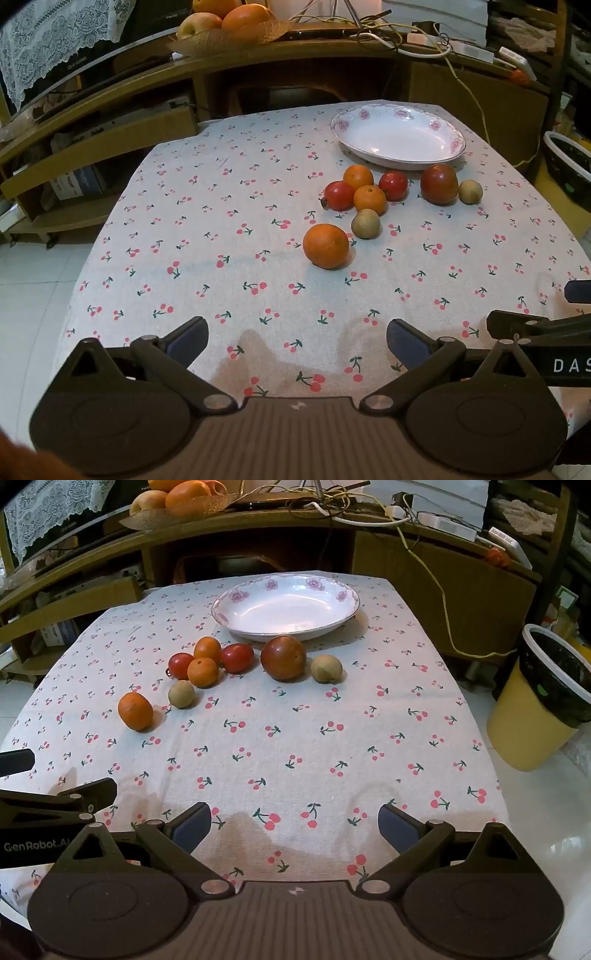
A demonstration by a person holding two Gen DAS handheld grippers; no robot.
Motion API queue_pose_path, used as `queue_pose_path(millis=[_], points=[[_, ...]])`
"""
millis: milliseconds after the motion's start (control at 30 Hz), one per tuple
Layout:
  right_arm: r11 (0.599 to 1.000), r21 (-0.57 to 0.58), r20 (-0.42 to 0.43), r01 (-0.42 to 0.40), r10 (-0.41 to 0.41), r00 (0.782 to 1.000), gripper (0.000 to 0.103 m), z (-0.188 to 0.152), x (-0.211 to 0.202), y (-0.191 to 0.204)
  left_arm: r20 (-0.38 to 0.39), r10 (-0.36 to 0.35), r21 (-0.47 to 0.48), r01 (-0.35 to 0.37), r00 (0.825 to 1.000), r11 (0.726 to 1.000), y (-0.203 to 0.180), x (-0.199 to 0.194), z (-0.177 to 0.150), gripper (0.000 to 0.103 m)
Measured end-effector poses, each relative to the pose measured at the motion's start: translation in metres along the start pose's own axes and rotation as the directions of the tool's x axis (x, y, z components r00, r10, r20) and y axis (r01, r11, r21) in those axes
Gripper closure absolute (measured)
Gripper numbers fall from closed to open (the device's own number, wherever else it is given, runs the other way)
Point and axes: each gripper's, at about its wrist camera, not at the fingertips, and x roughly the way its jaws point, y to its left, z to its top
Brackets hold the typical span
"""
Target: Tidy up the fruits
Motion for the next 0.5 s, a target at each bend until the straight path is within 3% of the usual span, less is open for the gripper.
queue_pose_path(millis=[500], points=[[1.0,0.001,-0.004,-0.001,0.001,1.0,0.006,-0.0003,0.0003,0.0003,0.001,0.001,0.0,-0.001,1.0,1.0,-0.0002,0.0015,-0.0006,0.0]])
